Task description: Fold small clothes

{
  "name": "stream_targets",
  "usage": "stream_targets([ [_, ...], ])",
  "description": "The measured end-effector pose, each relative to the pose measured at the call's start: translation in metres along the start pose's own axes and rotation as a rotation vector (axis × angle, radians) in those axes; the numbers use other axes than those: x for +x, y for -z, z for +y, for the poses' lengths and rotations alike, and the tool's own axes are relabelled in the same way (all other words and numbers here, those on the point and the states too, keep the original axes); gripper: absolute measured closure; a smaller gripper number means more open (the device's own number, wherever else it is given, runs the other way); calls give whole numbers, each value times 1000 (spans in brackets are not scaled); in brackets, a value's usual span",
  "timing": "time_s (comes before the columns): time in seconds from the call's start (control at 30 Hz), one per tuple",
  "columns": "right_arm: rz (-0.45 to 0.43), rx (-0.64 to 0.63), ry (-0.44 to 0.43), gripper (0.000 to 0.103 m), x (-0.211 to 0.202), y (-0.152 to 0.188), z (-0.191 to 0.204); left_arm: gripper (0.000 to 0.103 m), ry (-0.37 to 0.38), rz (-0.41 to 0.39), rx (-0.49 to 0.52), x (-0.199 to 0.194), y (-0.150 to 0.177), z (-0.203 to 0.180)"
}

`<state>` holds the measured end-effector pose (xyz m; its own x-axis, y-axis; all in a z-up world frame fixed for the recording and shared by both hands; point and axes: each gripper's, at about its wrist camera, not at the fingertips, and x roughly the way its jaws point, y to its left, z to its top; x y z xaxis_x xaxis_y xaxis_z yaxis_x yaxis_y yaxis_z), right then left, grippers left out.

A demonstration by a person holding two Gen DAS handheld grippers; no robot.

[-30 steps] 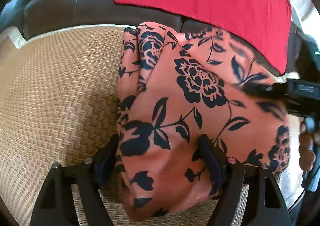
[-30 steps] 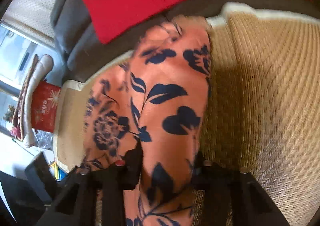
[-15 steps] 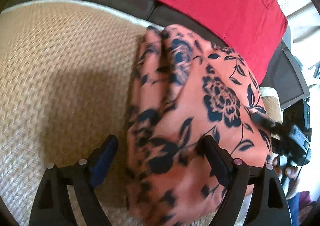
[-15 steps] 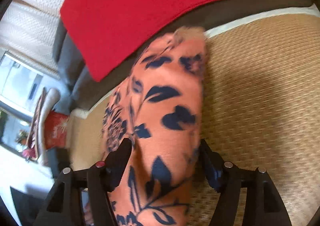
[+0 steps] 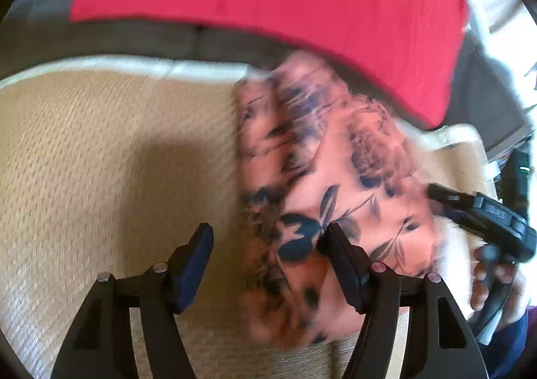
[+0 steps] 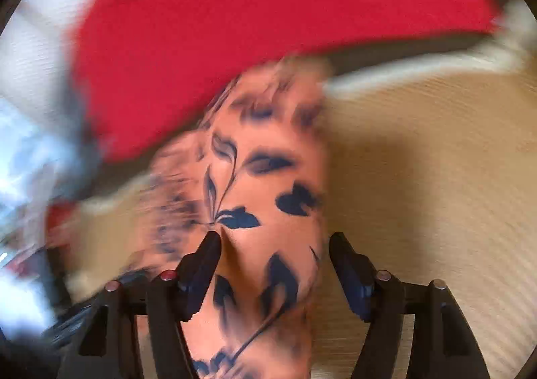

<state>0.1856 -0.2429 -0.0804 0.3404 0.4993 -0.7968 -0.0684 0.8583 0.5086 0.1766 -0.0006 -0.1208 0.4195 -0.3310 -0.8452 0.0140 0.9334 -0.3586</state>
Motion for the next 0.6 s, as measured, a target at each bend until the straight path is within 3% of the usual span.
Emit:
stream_targets([
  [0.13,-112,-11,-19,32,-32,34,0,34,35,-92,-12,-31,19,11],
  [0.23,-215,-68,-161,28,-68,55,36,34,30,-109,6,-45,28,10],
  [0.37,-147,-147,-295,18,-59,68,65,34,-27,-75,3,-42,37,0],
  [0.43,4,-99,-211,23,-14,76,52,34,-55,-90,13,-53,43,-10],
  [0.47,36,-54,-188,24,-3,81,43,33,-74,-97,34,-60,46,-14],
  [0.6,-111,-105,-154,21,-57,95,62,21,-136,-186,54,-98,57,-22],
])
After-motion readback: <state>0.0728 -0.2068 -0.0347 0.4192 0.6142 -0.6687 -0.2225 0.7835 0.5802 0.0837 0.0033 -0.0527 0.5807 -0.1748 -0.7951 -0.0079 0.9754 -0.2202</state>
